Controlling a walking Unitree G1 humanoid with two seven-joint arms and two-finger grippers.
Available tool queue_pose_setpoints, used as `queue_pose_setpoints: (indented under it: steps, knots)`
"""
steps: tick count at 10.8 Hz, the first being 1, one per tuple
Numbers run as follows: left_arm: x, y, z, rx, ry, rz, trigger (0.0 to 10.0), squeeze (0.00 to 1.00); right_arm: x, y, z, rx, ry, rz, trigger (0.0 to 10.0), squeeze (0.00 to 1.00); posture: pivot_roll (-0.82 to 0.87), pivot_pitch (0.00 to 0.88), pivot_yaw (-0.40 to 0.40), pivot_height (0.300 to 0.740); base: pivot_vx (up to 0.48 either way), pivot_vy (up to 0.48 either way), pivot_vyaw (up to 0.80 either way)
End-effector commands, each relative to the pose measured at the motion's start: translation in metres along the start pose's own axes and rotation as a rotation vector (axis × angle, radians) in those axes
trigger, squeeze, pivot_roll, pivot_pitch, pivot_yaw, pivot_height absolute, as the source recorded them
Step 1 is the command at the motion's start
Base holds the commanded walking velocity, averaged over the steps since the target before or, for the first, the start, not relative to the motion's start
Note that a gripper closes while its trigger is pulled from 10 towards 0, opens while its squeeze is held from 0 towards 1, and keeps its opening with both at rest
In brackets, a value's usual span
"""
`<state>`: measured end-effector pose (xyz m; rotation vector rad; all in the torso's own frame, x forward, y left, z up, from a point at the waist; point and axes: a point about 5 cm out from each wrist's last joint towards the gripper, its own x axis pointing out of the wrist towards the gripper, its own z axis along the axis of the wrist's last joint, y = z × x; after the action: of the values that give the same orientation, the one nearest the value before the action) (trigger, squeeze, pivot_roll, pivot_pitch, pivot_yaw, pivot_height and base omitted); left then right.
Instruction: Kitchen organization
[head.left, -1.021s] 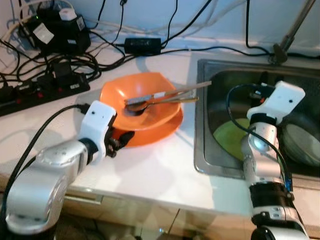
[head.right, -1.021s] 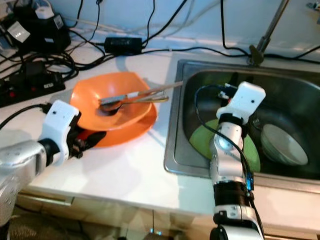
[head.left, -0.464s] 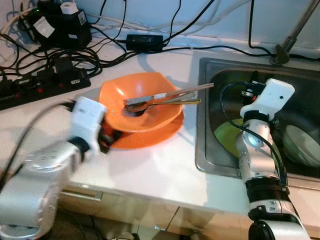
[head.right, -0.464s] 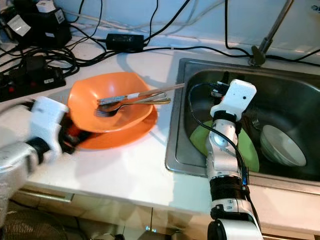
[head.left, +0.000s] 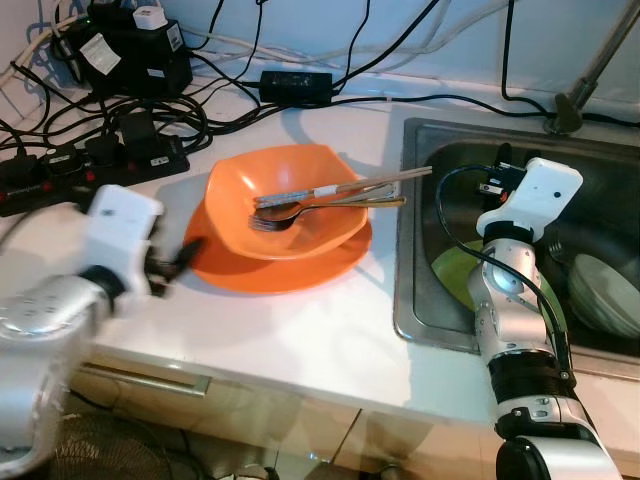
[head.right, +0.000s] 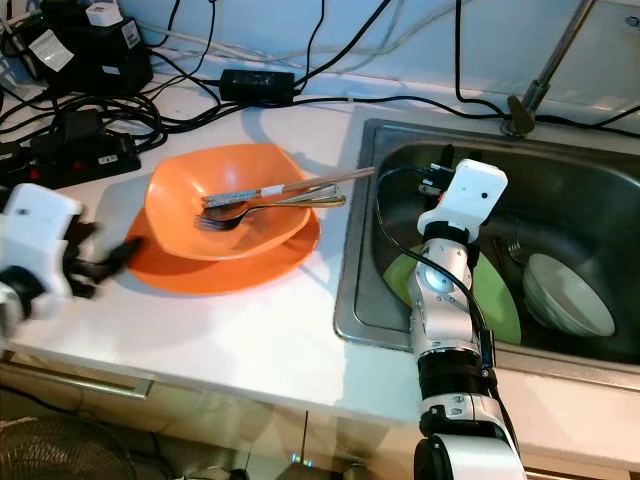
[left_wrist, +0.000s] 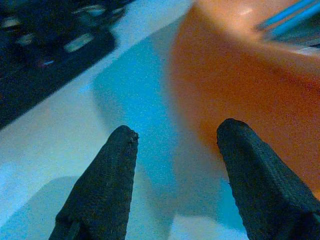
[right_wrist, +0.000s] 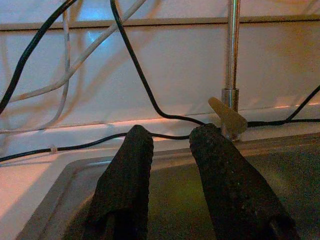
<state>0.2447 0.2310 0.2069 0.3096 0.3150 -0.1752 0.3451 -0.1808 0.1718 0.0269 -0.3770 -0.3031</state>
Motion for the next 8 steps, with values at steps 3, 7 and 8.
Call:
queue_pose_setpoints:
  steps: [3, 7, 8]
  knots:
    - [0.012, 0.028, 0.001, -0.094, -0.235, 0.332, 10.0, 0.00, -0.010, 0.003, -0.015, -0.004, 0.049, 0.017, 10.0, 0.00, 0.18, 0.073, -0.001, 0.740, 0.000, 0.000, 0.00]
    - [0.049, 0.005, 0.018, -0.046, -0.563, 0.471, 10.0, 0.00, -0.009, 0.008, -0.007, 0.017, 0.005, 0.051, 10.0, 0.00, 0.11, 0.028, 0.014, 0.740, 0.000, 0.000, 0.00]
    - [0.057, -0.002, 0.020, -0.031, -0.597, 0.448, 10.0, 0.00, -0.010, 0.009, -0.007, 0.018, 0.001, 0.054, 10.0, 0.00, 0.11, 0.025, 0.015, 0.740, 0.000, 0.000, 0.00]
